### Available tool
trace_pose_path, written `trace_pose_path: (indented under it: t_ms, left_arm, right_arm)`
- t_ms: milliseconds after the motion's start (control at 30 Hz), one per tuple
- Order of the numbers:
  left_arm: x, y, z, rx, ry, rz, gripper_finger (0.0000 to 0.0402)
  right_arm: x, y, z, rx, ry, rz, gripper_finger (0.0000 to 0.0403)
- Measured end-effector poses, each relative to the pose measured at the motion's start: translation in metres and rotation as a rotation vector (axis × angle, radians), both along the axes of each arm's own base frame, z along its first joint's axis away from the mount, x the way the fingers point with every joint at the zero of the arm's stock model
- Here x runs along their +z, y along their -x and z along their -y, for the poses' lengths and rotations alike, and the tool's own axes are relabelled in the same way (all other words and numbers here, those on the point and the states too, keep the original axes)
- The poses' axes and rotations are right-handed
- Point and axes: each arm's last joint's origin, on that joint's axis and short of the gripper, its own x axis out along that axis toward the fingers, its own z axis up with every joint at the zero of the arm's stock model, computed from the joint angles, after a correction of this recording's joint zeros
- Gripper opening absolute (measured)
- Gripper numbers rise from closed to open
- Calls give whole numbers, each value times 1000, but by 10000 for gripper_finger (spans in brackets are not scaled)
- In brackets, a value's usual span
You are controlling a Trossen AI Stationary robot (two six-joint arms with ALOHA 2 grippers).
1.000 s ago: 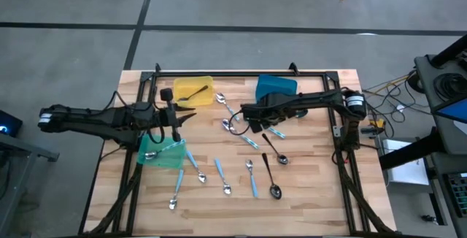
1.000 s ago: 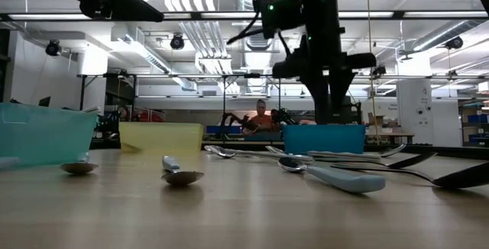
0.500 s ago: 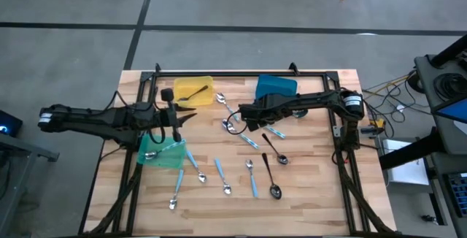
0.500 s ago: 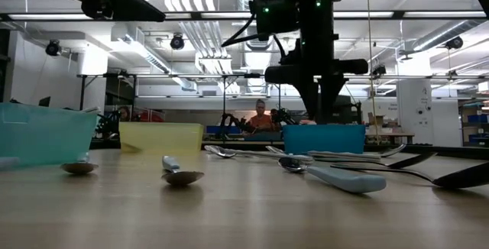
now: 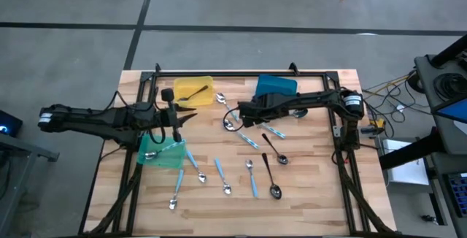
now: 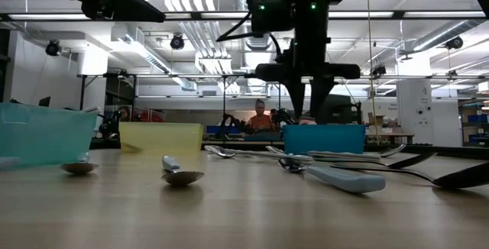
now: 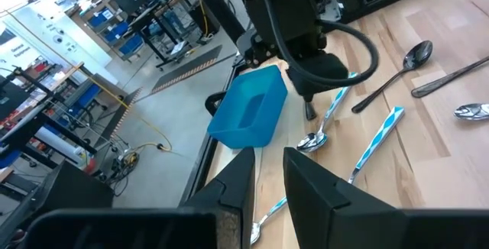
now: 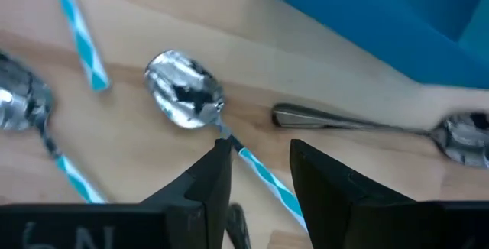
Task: Sort silverware by color (type)
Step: Put the blue spoon into the blue bin
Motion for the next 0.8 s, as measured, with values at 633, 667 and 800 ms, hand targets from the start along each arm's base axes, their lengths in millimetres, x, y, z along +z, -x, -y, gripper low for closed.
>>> trace_pose_path:
  t_ms: [633,667,800]
  left_arm:
    - [0,0,0,-2,-9,-3,52]
    - [0,0,0,-2,-9,-3,52]
    - [0,0,0,-2,-9,-4,52]
  right_arm:
    - [-33,25,21,-150,-12,-106,123]
    - [-34,26,20,-155,-12,-110,123]
    - [-37,27,19,-153,-19,-112,123]
